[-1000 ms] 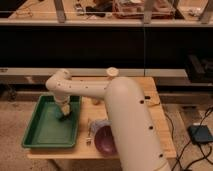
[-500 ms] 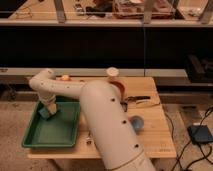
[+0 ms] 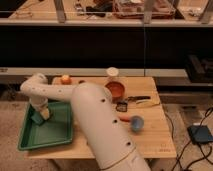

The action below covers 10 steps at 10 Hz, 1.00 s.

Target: Wipe tray with sponge

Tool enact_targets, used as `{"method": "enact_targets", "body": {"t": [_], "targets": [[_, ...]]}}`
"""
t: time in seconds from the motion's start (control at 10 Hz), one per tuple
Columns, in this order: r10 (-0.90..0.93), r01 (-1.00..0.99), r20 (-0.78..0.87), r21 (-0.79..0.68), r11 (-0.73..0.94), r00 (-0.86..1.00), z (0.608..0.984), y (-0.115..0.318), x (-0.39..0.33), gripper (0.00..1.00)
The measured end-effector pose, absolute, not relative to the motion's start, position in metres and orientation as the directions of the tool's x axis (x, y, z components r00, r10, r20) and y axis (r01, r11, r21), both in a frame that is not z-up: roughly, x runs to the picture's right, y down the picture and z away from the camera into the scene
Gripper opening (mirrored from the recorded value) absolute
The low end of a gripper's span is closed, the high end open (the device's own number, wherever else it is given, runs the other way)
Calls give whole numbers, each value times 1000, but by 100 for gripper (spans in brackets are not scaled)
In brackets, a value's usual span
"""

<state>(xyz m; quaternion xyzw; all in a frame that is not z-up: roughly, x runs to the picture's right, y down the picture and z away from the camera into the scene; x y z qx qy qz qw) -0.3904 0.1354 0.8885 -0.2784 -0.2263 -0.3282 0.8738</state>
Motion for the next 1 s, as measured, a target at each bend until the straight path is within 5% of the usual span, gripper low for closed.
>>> {"method": "enact_targets", "body": {"t": [1.0], "targets": [[-379,621,528,-418,663,760,825,183,-269,0]]}}
